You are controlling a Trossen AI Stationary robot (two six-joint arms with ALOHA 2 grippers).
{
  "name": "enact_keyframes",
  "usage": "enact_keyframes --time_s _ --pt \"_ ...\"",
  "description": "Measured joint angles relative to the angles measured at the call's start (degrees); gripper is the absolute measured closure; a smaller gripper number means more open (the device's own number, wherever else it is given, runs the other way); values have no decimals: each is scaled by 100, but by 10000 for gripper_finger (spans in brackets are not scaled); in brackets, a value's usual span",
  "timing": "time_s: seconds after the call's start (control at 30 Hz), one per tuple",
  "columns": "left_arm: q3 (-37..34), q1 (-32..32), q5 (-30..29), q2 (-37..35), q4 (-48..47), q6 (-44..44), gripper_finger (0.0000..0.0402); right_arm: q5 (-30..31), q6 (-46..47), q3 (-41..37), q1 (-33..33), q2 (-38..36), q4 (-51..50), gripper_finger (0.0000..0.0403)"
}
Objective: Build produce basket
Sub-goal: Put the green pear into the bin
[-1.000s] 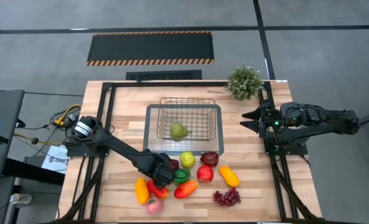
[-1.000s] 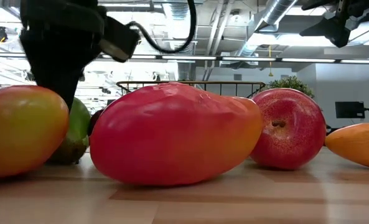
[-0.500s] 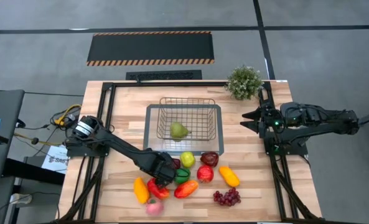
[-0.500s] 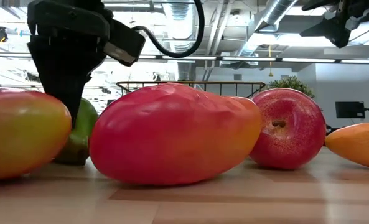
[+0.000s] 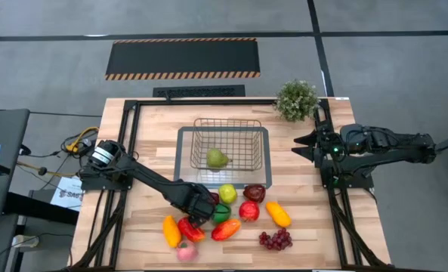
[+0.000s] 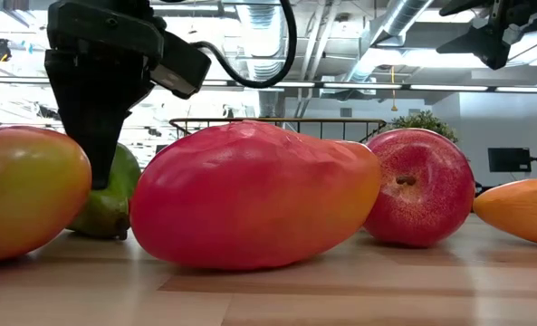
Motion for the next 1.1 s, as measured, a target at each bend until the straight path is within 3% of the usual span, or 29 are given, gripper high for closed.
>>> enact_keyframes --time_s 0.3,0.57,0.77,0.9,1.1 --pt "186 95 58 -478 -388 -311 113 1 0 0 0 0 -28 103" --pt "194 438 109 -1597 -442 -1013 113 1 0 0 0 0 -32 103" --pt "198 943 -601 -2446 76 -1288 113 3 -33 0 0 -1 -39 103" --pt "203 1454 -939 -2614 654 -969 113 3 -43 0 2 0 -38 103" --pt "207 2285 -914 -2387 1372 -84 113 3 -44 0 0 0 -38 103"
